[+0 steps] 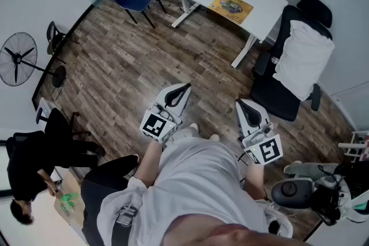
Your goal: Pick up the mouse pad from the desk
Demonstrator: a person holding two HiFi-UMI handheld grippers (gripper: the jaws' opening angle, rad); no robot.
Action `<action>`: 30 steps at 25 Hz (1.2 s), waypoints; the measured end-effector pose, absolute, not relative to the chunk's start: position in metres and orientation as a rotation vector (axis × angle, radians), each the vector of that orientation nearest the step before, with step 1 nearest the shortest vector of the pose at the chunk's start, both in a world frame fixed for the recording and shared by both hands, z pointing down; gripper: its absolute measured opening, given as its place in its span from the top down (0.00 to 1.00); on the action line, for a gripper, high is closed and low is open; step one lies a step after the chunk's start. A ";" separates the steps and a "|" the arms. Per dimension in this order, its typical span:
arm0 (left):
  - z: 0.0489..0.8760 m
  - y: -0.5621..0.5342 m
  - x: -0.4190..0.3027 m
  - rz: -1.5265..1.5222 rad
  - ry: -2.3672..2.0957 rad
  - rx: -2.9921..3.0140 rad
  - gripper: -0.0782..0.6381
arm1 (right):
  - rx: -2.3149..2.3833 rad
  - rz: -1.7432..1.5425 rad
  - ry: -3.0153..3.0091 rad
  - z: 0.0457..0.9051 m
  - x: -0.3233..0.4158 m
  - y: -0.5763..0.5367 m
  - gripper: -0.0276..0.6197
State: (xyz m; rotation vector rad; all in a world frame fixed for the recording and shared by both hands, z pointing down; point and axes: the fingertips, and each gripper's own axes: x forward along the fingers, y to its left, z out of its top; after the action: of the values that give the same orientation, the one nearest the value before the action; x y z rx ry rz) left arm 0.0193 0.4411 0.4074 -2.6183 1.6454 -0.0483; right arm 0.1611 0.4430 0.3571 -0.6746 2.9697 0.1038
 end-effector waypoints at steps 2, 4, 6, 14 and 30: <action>0.404 0.444 0.023 -0.054 1.590 -2.627 0.91 | -0.766 0.129 3.016 0.370 0.160 0.441 0.96; 0.401 0.440 0.021 -0.043 1.552 -2.642 0.91 | -0.874 0.172 3.039 0.378 0.159 0.429 0.96; 0.402 0.430 0.015 -0.011 1.554 -2.650 0.91 | -0.985 0.175 3.035 0.382 0.161 0.410 0.96; 0.398 0.419 -0.012 0.074 1.506 -2.690 0.91 | -1.142 0.167 3.033 0.383 0.146 0.402 0.96; 0.429 0.391 -0.110 0.127 1.603 -2.734 0.91 | -1.098 0.163 3.139 0.412 0.040 0.359 0.96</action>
State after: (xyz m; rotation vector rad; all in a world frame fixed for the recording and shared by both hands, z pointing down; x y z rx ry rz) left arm -0.1103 0.3909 0.4286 -2.7340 1.6026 0.1269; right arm 0.0401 0.3588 0.4122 -1.0979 3.1389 0.1630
